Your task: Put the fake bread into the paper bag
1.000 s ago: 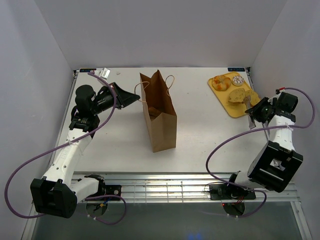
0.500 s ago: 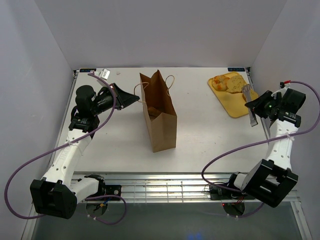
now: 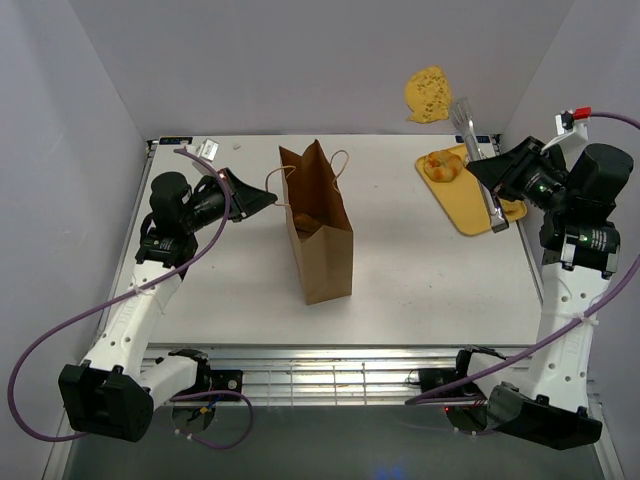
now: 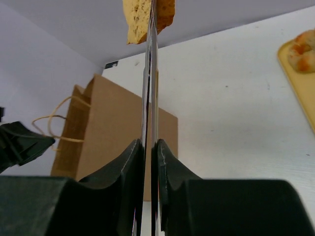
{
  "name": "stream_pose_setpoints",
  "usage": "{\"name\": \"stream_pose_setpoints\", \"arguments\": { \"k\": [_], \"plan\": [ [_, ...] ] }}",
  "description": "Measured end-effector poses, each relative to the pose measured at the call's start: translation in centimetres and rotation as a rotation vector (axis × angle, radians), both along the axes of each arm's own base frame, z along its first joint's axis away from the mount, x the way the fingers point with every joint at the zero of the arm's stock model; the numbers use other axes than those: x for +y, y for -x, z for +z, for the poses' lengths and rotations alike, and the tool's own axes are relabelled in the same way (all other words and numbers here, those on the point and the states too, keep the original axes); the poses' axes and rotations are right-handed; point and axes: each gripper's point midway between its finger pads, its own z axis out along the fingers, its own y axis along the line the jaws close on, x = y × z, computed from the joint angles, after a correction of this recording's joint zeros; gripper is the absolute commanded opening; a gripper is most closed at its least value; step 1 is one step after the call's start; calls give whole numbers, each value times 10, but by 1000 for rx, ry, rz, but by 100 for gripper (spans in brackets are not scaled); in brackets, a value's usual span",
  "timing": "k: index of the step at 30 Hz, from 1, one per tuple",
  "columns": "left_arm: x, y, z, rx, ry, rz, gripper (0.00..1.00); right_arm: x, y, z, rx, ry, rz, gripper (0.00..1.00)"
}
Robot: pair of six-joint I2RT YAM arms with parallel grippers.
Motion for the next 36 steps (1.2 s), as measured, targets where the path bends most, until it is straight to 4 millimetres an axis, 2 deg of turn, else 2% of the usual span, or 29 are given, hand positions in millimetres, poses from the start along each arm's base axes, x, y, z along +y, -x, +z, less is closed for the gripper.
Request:
{"name": "stream_pose_setpoints", "arguments": {
  "k": [3, 5, 8, 13, 22, 30, 36],
  "plan": [
    [1, 0, -1, 7, -3, 5, 0, 25, 19, 27, -56, -26, 76, 8],
    [1, 0, -2, 11, -5, 11, 0, 40, 35, 38, -79, -50, 124, 8],
    [2, -1, -3, 14, -6, 20, 0, 58, 57, 48, -97, -85, 191, 8],
    [3, -3, -3, 15, -5, 28, 0, 77, 84, 57, -109, -117, 281, 8],
    [4, -5, -3, 23, 1, 45, 0, 92, 109, 49, -55, -137, 391, 8],
    [5, -7, 0, 25, 12, 59, 0, 106, 115, 29, 10, -135, 475, 8],
    [6, -9, 2, 22, 21, 74, 0, 129, 119, 13, 72, -121, 562, 8]
  ]
}}
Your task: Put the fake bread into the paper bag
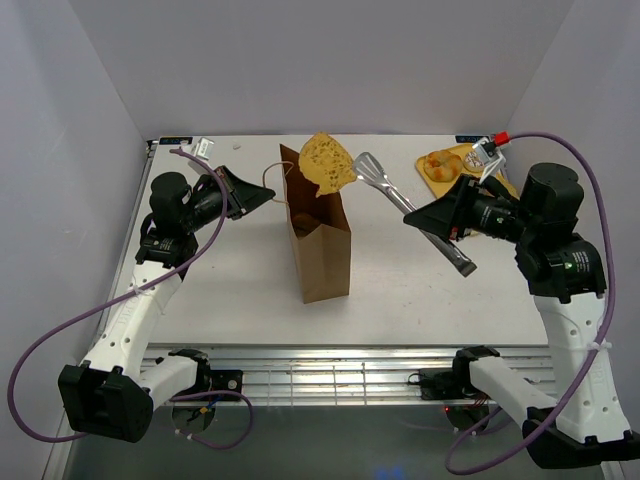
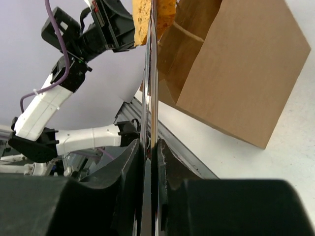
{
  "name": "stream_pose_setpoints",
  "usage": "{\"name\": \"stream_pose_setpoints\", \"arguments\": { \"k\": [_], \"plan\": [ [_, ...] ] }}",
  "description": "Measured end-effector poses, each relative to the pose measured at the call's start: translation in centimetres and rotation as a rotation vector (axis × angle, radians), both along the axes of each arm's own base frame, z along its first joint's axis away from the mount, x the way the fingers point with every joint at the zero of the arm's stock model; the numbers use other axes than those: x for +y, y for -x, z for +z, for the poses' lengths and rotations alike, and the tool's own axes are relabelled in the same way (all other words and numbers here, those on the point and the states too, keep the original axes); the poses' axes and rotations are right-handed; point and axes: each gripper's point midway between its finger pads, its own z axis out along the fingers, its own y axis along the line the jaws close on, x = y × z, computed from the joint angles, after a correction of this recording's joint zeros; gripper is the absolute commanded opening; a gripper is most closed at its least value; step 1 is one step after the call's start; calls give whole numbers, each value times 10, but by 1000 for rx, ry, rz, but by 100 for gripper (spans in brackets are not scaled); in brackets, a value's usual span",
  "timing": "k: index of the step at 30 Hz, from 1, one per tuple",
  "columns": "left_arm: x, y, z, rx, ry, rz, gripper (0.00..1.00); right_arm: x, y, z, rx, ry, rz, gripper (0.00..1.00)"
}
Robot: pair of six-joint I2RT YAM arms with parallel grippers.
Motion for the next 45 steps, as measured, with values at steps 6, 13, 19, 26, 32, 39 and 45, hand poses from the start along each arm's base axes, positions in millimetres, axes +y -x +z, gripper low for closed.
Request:
{"name": "stream_pose_setpoints", "arguments": {
  "k": [6, 13, 19, 26, 32, 39, 45],
  "plan": [
    [1, -1, 0, 10, 9, 11, 0, 29, 4, -17, 24, 65, 59, 8],
    [1, -1, 1, 13, 14, 19, 0, 37, -6, -41, 52, 165, 7, 8],
    [2, 0, 4, 3, 16, 23, 0, 30, -14, -49, 49, 230, -59, 8],
    [2, 1, 5, 2, 16, 24, 0, 25, -17, -46, 30, 250, -89, 20],
    [2, 1, 5, 3, 17, 23, 0, 26, -16, -45, 29, 248, -80, 33],
    [2, 1, 5, 4, 18, 24, 0, 30, -16, -44, 27, 236, -64, 42],
    [2, 1, 5, 5, 18, 23, 0, 33, -18, -41, 23, 220, -53, 43]
  ]
}}
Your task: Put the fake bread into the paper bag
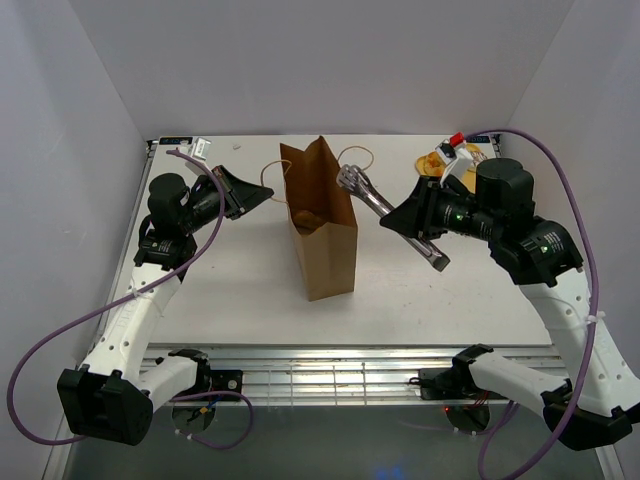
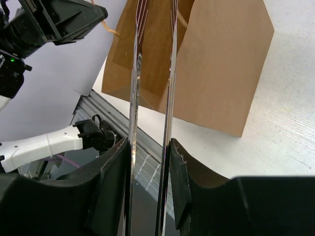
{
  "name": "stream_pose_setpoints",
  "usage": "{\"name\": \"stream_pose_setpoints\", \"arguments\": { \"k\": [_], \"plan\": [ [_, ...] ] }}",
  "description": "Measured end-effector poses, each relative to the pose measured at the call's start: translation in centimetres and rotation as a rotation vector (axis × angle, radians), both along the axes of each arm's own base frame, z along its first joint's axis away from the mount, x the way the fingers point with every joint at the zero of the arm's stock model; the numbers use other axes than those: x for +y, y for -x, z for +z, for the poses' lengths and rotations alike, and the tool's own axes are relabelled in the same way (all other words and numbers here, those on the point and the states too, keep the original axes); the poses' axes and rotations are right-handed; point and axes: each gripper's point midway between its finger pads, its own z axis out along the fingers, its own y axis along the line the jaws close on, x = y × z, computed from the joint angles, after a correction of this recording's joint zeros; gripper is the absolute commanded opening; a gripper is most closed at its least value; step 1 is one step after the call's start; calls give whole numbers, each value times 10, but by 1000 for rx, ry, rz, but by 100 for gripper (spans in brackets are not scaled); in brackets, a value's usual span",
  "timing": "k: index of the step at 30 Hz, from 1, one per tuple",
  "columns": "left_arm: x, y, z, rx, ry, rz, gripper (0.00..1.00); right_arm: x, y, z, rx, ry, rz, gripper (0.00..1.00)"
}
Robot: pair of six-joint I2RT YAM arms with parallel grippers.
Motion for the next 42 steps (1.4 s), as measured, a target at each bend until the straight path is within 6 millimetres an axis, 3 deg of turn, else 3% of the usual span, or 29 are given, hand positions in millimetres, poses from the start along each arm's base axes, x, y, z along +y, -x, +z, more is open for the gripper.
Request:
{"name": "stream_pose_setpoints", "arguments": {
  "k": [5, 12, 13, 15, 18, 21, 24, 28, 31, 34, 42],
  "plan": [
    [0, 0, -2, 3, 0, 0, 0, 4, -6, 21, -22, -30, -6, 43],
    [0, -1, -1, -15, 6, -1, 0, 10, -28, 110, -197, -121, -41, 43],
    [-1, -1, 0, -18, 7, -2, 0, 10, -34, 127, -233, -138, -50, 43],
    [-1, -1, 1, -24, 7, -4, 0, 6, -47, 141, -264, -149, -79, 43],
    [-2, 0, 2, -30, 9, -11, 0, -18, -83, 148, -287, -146, -175, 43],
    [-2, 0, 3, -33, 10, -18, 0, -61, -128, 125, -251, -117, -312, 43],
    [-3, 1, 4, -40, 11, -26, 0, -109, -164, 72, -140, -81, -445, 43],
    [-5, 3, 5, -51, 14, -43, 0, -155, -184, -1, 21, -40, -563, 44],
    [-7, 4, 3, -55, 18, -61, 0, -178, -190, -38, 84, -20, -620, 45],
    [-9, 4, 4, -63, 22, -78, 0, -196, -197, -62, 112, 0, -667, 47],
    [-12, 8, 5, -74, 23, -113, 0, -228, -245, -121, 178, 55, -758, 53]
  ]
}}
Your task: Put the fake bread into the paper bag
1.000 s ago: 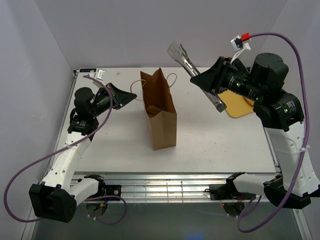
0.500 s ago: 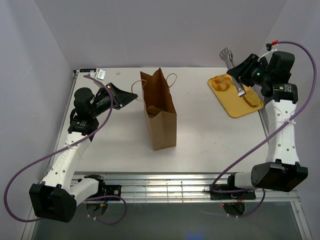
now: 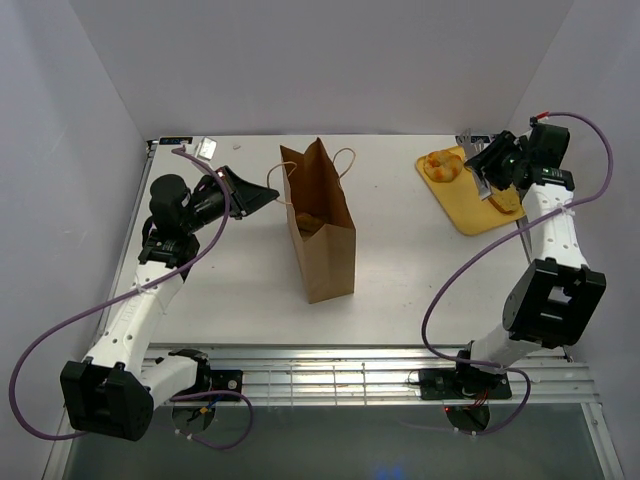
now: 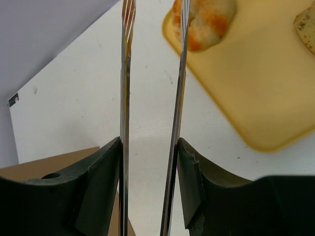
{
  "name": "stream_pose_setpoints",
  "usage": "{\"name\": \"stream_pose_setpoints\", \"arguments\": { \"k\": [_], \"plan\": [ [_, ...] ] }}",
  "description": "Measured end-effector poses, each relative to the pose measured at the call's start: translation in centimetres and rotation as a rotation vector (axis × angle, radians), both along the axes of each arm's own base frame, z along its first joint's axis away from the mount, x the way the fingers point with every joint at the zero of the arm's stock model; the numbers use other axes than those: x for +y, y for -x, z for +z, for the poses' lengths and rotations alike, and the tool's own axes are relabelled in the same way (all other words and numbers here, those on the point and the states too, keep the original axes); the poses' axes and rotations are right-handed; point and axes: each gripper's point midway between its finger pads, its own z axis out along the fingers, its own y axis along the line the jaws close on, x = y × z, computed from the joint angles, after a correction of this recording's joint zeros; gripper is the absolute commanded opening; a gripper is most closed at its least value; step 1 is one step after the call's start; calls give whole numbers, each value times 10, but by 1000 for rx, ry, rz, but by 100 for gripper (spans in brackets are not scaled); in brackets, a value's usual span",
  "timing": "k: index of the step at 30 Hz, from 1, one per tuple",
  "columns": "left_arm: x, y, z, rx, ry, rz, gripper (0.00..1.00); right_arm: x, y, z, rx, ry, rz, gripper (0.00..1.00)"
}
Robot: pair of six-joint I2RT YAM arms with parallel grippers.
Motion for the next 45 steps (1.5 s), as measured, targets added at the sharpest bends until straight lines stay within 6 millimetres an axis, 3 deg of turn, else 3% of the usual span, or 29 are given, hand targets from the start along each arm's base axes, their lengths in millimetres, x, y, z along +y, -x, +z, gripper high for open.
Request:
{"name": "stream_pose_setpoints", "arguments": {
  "k": [4, 7, 17, 21, 28, 35, 40, 45],
  "plan": [
    [-1, 0, -2, 4, -3, -13, 0, -13, -18, -42, 80, 10, -43, 54],
    [-2, 0, -4, 7, -7, -19, 0, -25, -25, -62, 113, 11, -73, 55],
    [-6, -7, -19, 45, -18, -43, 0, -74, -42, -100, 139, -25, -179, 60],
    [-6, -8, -20, 40, -20, -48, 0, -84, -49, -113, 157, -33, -192, 61],
    [-7, -9, -22, 40, -22, -55, 0, -86, -65, -119, 131, -44, -187, 63],
    [-8, -9, -23, 43, -22, -61, 0, -87, -71, -118, 87, -49, -198, 63],
    [-9, -11, -27, 54, -25, -66, 0, -86, -69, -131, 89, -66, -212, 63],
    [-9, -11, -27, 49, -28, -66, 0, -87, -77, -132, 62, -76, -218, 63]
  ]
}}
